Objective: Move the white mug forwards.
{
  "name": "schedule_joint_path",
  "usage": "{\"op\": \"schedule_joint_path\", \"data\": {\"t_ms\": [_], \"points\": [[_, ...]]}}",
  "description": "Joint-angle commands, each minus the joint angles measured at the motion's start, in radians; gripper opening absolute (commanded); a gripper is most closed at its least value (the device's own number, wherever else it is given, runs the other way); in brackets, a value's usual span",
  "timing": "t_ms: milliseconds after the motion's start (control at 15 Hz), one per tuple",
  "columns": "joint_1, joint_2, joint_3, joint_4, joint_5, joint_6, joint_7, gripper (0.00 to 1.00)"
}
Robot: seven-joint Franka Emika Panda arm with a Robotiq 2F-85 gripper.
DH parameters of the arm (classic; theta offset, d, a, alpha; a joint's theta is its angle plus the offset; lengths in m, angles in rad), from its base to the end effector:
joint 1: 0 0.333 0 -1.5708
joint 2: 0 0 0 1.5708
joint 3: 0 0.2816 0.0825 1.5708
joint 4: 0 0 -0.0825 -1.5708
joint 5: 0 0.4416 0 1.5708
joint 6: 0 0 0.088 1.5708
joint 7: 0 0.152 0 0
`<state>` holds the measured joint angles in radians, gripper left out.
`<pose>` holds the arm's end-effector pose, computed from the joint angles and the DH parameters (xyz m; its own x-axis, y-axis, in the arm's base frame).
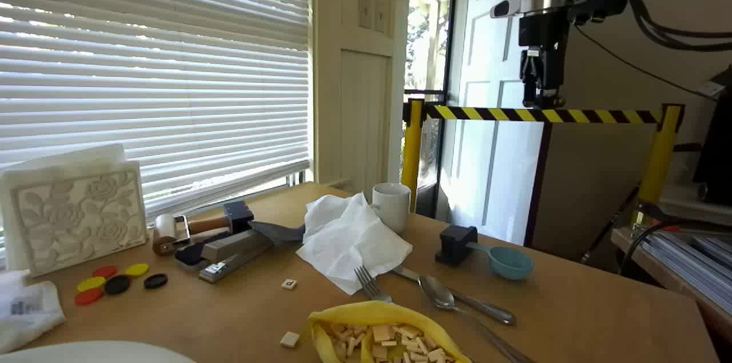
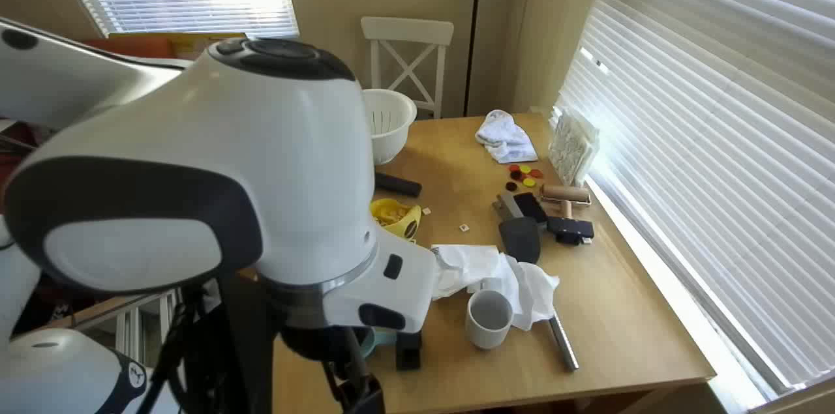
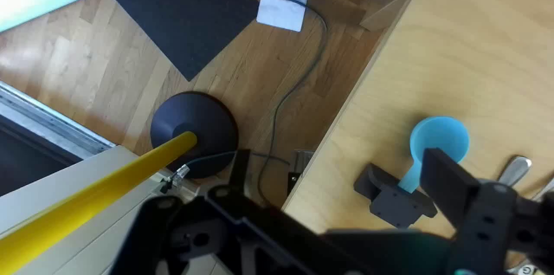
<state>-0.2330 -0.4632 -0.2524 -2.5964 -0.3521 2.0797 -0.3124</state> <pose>0.3894 -0.2229 0.2953 0.9918 0.0280 -0.1247 0.0470 -0.9873 0.1519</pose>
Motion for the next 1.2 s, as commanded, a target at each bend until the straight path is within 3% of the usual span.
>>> {"op": "schedule_joint_path", "data": {"t_ms": [0, 267, 600, 867, 1133], "points": [[0.0, -0.001, 0.001, 0.002, 0.001, -0.004, 0.0, 1.0], [0.0, -0.001, 0.001, 0.002, 0.001, -0.004, 0.0, 1.0], [0.039, 0.202, 0.05, 0.136, 0.141, 0.027, 0.238, 1.0], [0.058, 0.37, 0.096, 0.239, 0.239, 0.151, 0.466, 1.0], [0.048, 0.541, 0.092, 0.321, 0.248, 0.414, 0.62, 1.0]]}}
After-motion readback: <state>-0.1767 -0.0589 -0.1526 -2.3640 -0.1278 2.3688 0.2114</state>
